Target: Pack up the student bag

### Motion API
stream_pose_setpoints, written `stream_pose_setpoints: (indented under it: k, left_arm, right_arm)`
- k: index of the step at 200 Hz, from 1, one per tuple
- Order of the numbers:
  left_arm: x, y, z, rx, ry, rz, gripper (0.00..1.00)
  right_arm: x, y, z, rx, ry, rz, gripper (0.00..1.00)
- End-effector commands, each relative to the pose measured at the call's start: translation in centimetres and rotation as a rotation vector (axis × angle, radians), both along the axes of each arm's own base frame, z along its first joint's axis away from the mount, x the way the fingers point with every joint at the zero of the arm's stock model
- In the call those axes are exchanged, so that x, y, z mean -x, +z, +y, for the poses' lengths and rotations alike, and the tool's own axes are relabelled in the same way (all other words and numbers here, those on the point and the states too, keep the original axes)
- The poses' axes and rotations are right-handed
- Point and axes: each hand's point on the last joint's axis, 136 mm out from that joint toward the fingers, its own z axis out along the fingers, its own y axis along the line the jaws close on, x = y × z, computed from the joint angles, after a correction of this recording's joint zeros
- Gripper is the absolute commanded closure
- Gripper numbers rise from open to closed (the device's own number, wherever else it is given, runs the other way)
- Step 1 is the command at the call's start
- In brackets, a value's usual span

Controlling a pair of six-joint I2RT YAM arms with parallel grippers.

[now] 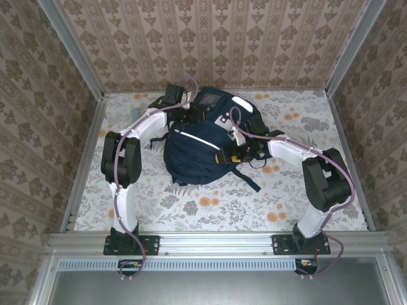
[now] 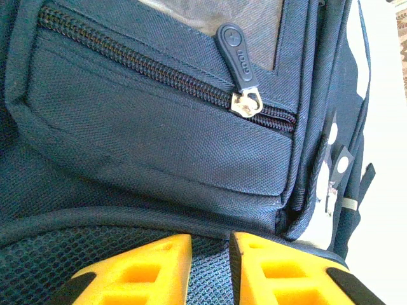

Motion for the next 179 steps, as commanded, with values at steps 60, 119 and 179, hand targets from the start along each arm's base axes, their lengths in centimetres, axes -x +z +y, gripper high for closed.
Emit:
stream_pose_setpoints:
  k: [60, 119, 179]
  left_arm:
    - [0.3, -1.3, 1.9, -0.029, 0.043, 0.048, 0.73]
    - [0.3, -0.4, 1.9, -0.004, 0.036, 0.041, 0.73]
    - [1.2, 3.2, 1.6, 0.049, -0.011, -0.016, 0.64]
  right_arm:
    - [-1.5, -1.0, -2.2, 0.208, -0.063, -0.115, 0.53]
    - [-1.5, -1.0, -1.3, 0.230, -0.031, -0.136, 0.68]
    - [-3.0, -0.3, -3.9, 0.348, -0.165, -0.194, 0.99]
